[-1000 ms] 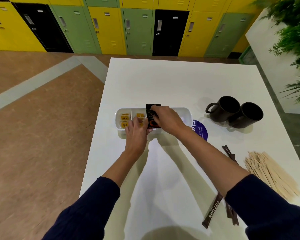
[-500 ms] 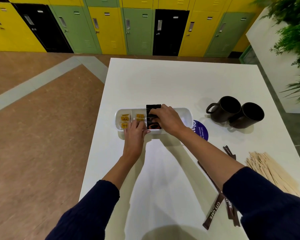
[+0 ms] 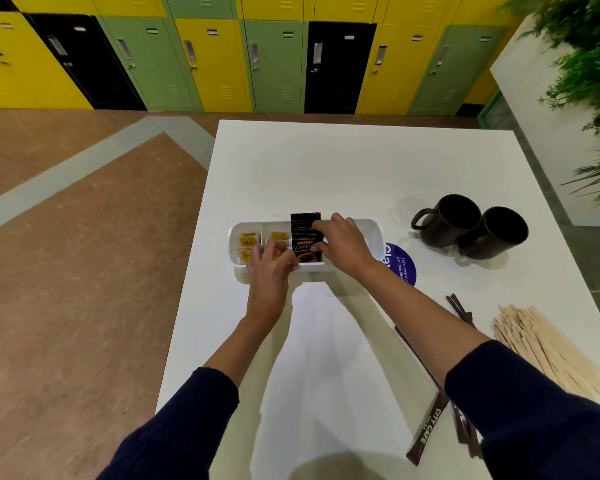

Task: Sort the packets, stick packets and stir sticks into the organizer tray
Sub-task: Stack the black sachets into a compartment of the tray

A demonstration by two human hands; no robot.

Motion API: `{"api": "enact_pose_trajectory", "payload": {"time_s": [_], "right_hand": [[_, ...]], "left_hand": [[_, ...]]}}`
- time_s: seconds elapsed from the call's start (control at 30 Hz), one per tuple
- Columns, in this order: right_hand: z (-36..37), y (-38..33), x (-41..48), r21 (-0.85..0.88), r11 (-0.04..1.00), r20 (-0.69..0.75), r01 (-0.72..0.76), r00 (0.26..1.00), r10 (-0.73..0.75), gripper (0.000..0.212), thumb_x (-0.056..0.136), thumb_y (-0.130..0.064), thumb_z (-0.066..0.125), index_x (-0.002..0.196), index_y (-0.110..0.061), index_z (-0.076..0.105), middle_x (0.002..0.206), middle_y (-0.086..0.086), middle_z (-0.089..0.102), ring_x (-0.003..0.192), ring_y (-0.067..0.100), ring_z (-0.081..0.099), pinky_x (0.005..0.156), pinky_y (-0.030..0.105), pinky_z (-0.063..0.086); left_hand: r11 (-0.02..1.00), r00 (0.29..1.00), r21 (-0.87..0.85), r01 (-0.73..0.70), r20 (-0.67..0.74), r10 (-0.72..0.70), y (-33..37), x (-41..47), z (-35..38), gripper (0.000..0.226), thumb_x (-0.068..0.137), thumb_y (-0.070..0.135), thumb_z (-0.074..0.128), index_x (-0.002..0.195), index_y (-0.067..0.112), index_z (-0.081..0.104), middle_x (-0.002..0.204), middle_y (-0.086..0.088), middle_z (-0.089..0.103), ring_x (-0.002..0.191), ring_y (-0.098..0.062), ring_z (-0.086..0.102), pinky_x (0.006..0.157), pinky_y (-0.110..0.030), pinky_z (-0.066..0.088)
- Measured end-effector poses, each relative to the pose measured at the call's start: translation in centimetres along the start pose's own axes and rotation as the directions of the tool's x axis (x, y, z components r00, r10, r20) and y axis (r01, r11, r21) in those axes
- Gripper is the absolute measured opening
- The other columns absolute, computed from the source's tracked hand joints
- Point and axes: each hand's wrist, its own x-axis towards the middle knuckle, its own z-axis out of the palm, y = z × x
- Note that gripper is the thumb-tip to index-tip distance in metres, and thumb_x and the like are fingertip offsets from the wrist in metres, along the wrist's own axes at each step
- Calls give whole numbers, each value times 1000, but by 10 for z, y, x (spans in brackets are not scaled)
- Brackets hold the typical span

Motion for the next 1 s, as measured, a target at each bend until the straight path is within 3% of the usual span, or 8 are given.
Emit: {"api": "enact_pose_trajectory", "payload": {"time_s": [0.2, 0.3, 0.43, 0.73, 0.87, 1.0], "right_hand": [[3, 3, 5, -23, 1000, 59, 0, 998, 2, 27, 86, -17, 61, 112, -12, 59, 103, 13, 64, 104, 30, 49, 82, 35, 34], [-1, 2, -1, 71, 997, -39, 33, 999, -30, 31, 83, -19, 66, 113, -12, 58, 104, 7, 66, 101, 26, 50, 84, 34, 34], [-1, 0, -8, 131, 987, -165, 96, 984, -74, 22, 86, -17, 62, 108, -15, 61, 98, 3, 67, 93, 24, 51, 82, 34, 37], [5, -2, -2, 62, 997, -201, 47, 979, -34, 22, 90, -14, 57, 110, -16, 67, 97, 7, 67, 95, 27, 53, 79, 32, 37], [6, -2, 0, 49, 998, -220, 47, 975, -35, 24, 86, -12, 61, 108, -16, 68, 98, 8, 63, 96, 28, 53, 79, 36, 43], [7, -3, -7, 101, 994, -283, 49, 959, -19, 32, 81, -10, 67, 112, -16, 64, 100, 7, 58, 94, 25, 53, 71, 33, 46]], "left_hand": [[999, 1000, 45, -7, 19, 6, 0, 1, 0, 19, 77, -4, 67, 80, 14, 60, 104, -4, 57, 94, -28, 45, 71, -32, 33], [998, 1000, 59, -16, 18, 15, -1, 1, 2, 19, 78, -3, 67, 80, 14, 59, 103, -3, 58, 93, -28, 45, 71, -32, 29], [998, 999, 68, -17, 34, 15, -1, 0, 2, 20, 78, -4, 66, 82, 14, 58, 105, -3, 58, 94, -29, 45, 71, -32, 28], [997, 998, 73, -4, 60, 0, -2, 1, 1, 19, 80, -4, 63, 84, 14, 60, 104, -3, 57, 95, -29, 44, 73, -32, 29], [997, 998, 79, 5, 68, -10, -2, 1, 1, 18, 81, -4, 63, 84, 14, 60, 103, -4, 57, 95, -30, 44, 72, -32, 29], [997, 996, 77, 19, 83, -25, 1, 1, -3, 5, 87, 9, 60, 87, 14, 61, 108, -3, 58, 101, -30, 44, 77, -35, 31]]}}
